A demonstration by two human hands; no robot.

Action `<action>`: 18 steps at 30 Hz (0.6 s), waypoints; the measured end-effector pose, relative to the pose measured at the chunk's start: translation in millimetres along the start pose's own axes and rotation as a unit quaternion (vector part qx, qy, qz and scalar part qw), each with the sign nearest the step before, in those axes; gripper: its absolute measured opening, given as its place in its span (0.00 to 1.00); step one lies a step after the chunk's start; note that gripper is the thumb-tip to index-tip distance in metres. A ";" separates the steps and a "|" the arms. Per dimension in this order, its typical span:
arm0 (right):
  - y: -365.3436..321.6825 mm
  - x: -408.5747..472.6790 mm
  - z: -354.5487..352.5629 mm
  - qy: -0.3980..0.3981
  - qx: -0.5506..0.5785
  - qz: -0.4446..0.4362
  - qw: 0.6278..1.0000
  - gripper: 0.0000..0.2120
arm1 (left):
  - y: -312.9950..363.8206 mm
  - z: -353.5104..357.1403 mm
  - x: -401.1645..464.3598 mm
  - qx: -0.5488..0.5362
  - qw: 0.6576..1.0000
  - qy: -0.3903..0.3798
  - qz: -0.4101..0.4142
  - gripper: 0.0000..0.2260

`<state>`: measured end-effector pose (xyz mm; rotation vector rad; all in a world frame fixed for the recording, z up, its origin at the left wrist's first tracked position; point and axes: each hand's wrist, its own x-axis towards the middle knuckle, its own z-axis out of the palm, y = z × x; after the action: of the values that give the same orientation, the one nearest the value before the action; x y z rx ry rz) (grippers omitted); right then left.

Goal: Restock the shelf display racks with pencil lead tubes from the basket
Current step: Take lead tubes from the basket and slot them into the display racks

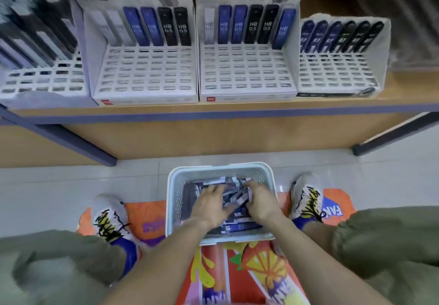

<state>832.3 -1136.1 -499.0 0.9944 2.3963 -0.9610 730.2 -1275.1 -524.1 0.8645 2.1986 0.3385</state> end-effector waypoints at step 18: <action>-16.7 49.7 20.6 0.011 0.117 0.084 0.990 0.14 | -14.3 16.0 20.3 -0.096 0.992 -0.019 -0.073 0.22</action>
<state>787.8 -1135.9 -533.6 1.2718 2.2102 -1.1913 724.6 -1272.4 -553.0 0.5969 2.1381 0.4490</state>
